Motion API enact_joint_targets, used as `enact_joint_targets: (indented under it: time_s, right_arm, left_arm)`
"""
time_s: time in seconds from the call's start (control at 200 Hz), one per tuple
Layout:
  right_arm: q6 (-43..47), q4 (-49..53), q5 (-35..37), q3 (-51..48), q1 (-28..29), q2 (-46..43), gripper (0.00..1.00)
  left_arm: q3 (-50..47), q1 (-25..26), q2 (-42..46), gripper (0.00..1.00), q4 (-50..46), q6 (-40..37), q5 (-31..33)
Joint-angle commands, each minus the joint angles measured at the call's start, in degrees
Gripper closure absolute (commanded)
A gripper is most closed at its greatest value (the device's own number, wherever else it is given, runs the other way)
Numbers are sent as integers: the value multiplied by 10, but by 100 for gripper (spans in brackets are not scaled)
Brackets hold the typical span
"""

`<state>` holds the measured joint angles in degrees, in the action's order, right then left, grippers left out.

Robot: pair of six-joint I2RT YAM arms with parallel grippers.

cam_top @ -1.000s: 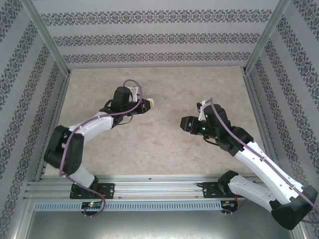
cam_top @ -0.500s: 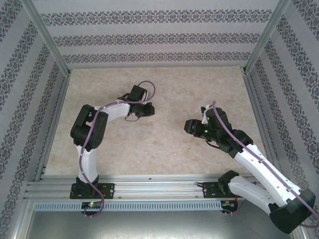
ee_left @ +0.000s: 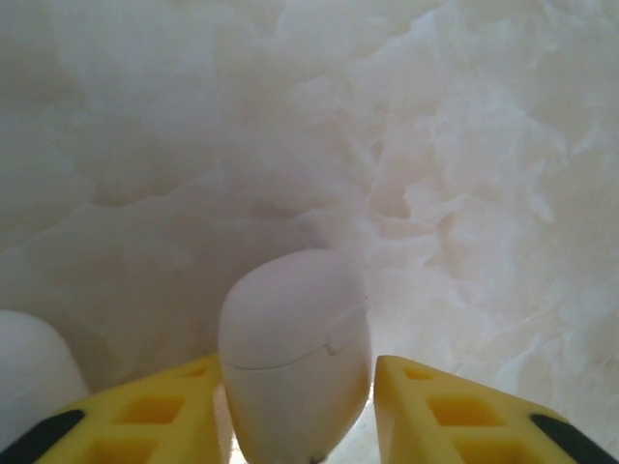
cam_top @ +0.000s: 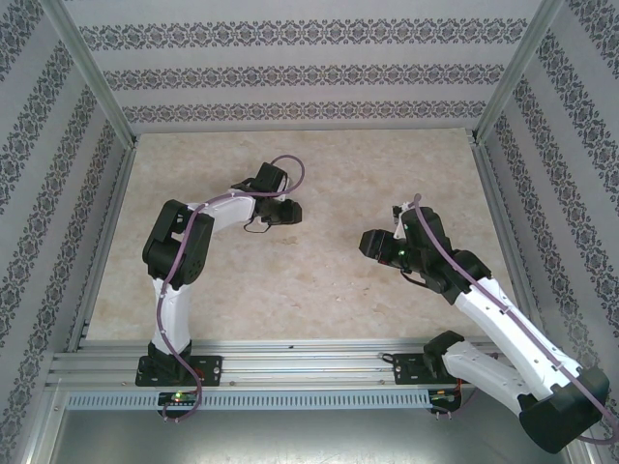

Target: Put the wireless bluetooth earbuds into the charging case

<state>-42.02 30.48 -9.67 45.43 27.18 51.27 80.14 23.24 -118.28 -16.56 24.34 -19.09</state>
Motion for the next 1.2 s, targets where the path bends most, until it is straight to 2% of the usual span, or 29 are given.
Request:
enact_joint_targets:
  time_s: [0.0, 0.22, 0.435, 0.475, 0.595, 0.62, 0.635, 0.854, 1.074, 1.194]
  right_arm:
    - [3, 7, -5, -8, -9, -4, 50]
    - [11, 18, -6, -3, -23, -11, 49]
    - [43, 36, 2, -3, -52, -18, 42]
    - [50, 42, 12, -3, -59, -20, 37]
    - [67, 49, 61, -3, -74, -22, 16]
    - [71, 46, 71, -3, -77, -23, 4]
    - [74, 45, 75, -4, -79, -23, 2]
    - [137, -12, 158, -16, -103, -14, 2]
    - [250, -167, 259, -68, -109, -7, 2]
    - [338, -261, 267, -110, -113, 7, 2]
  left_arm:
    - [19, 4, 12, 55, -34, -20, 21]
    - [24, 0, 38, 53, -41, -32, 23]
    - [30, -9, 78, 53, -52, -44, 27]
    - [30, -12, 88, 52, -55, -50, 31]
    - [23, -18, 129, 48, -58, -91, 58]
    - [20, -19, 139, 46, -56, -101, 63]
    - [18, -21, 145, 45, -56, -109, 66]
    - [-48, -67, 261, 27, -31, -179, 90]
    - [-172, -141, 394, 0, 21, -227, 97]
    - [-253, -172, 461, 0, 55, -241, 110]
